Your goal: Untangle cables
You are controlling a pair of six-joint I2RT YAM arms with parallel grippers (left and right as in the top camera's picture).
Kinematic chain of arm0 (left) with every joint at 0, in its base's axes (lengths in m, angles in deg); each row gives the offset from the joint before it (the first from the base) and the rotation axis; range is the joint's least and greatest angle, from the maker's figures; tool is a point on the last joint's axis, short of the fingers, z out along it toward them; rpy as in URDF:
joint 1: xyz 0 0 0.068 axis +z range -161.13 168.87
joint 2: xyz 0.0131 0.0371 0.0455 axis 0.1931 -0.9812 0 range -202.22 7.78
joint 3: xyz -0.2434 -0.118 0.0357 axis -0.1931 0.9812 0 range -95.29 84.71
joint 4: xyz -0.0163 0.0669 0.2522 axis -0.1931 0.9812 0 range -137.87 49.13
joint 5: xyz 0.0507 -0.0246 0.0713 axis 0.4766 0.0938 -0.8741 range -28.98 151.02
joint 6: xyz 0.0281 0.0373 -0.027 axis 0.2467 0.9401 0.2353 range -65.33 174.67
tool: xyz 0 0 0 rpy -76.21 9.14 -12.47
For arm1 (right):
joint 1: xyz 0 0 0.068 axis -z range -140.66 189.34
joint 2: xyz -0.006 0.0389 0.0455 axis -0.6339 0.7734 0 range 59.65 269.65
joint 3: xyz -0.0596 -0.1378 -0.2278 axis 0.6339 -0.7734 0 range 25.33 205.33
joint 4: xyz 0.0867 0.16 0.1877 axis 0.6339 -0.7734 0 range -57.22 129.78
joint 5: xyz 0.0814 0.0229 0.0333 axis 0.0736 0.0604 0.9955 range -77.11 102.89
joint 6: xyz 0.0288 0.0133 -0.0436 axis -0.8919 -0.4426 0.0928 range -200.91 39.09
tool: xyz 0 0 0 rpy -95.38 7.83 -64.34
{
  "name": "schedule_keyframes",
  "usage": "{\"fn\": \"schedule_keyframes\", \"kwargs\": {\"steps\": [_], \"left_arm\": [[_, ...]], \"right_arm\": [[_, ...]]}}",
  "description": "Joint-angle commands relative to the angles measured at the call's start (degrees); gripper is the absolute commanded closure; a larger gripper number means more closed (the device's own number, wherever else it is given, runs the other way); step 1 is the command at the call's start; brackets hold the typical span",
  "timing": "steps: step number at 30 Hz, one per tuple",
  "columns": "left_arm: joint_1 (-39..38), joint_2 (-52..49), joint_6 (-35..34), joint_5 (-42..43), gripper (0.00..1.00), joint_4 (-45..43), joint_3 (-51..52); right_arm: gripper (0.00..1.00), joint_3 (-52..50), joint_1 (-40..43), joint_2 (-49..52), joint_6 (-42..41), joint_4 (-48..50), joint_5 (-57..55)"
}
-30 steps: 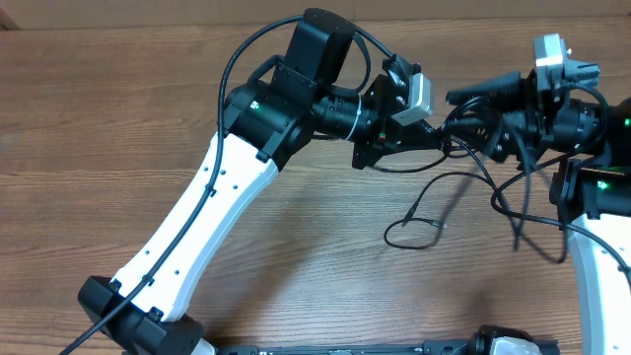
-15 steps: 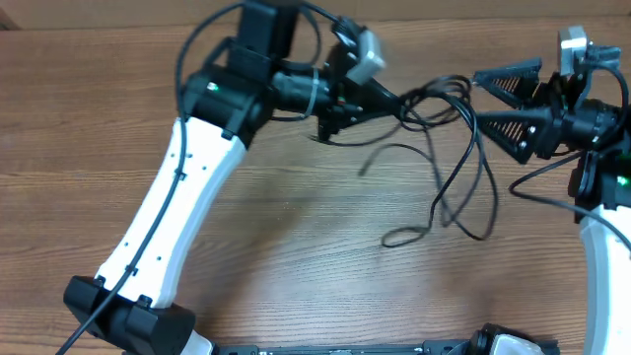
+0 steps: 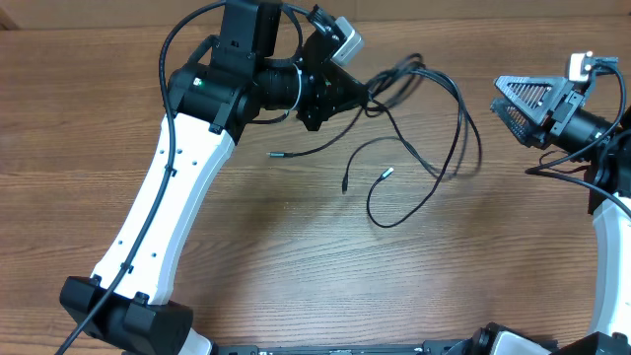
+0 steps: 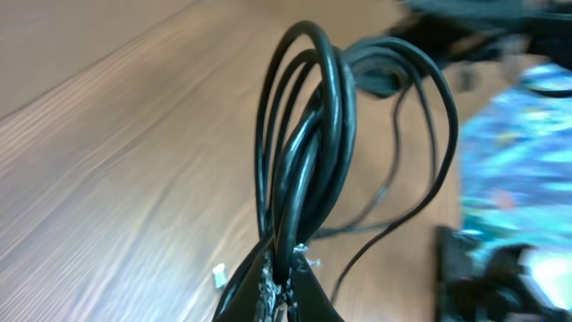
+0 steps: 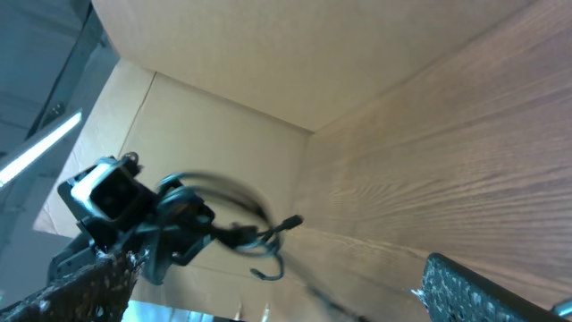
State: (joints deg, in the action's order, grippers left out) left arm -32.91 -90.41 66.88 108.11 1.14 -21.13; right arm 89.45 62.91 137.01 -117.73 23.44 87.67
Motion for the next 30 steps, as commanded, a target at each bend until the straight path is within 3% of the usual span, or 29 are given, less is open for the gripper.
{"fn": "schedule_keyframes", "kwargs": {"steps": [1, 6, 17, 19, 21, 23, 30], "left_arm": [[-1.3, -0.3, -3.7, -12.2, 0.96, 0.3, -0.4], [-3.3, -0.3, -5.6, -16.0, 0.96, -0.4, -0.4], [-14.9, -0.3, -6.3, -16.4, 0.96, -7.4, -0.4], [-15.8, -0.3, -7.1, -15.9, 0.96, -8.3, -0.4], [-16.3, -0.3, -7.2, -15.5, 0.96, -8.8, -0.4], [-16.5, -0.3, -7.4, -15.5, 0.96, -8.8, -0.4], [-17.3, -0.4, -8.8, -14.0, 0.96, -8.9, -0.4]], "right_arm": [[0.0, 0.4, -0.3, -0.8, -1.4, 0.8, 4.7], [0.0, 0.4, -0.4, -0.8, -5.6, 1.6, 15.1], [0.12, 0.4, -7.8, -0.8, -4.5, 3.2, 6.8], [0.22, 0.4, -8.0, -0.8, -3.8, 3.4, 5.7], [0.4, 0.4, -8.0, -0.8, -3.6, 3.4, 5.6], [0.49, 0.4, -8.0, -0.8, -3.7, 3.4, 5.6], [0.56, 0.4, -8.0, -0.8, -3.7, 3.5, 5.6]]}}
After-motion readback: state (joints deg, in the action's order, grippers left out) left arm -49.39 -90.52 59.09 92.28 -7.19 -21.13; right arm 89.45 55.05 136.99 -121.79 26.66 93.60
